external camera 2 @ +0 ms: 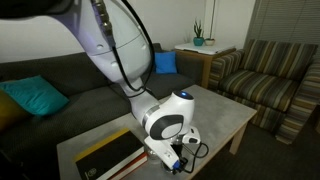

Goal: Uncover the candle tin

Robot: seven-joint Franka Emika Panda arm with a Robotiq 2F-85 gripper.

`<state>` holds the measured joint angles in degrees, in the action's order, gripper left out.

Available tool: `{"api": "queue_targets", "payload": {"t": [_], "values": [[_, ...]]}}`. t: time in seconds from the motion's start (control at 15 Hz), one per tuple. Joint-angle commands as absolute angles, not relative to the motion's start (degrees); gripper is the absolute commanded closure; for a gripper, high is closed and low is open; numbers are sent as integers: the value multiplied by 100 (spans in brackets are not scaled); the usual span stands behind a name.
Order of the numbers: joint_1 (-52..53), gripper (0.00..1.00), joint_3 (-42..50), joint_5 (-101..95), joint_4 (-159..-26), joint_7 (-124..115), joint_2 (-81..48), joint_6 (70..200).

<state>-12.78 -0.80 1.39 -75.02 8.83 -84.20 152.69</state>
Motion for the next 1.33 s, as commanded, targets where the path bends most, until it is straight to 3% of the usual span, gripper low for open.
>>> {"api": "queue_targets", "payload": {"t": [0.0, 0.13, 1.27], "values": [[-1208, 6, -82, 147, -7466, 841, -8420, 15305], [-1157, 0, -66, 140, -7470, 819, -8420, 15318], [-81, 0, 762, 21, -8662, 341, -7362, 15793]]}}
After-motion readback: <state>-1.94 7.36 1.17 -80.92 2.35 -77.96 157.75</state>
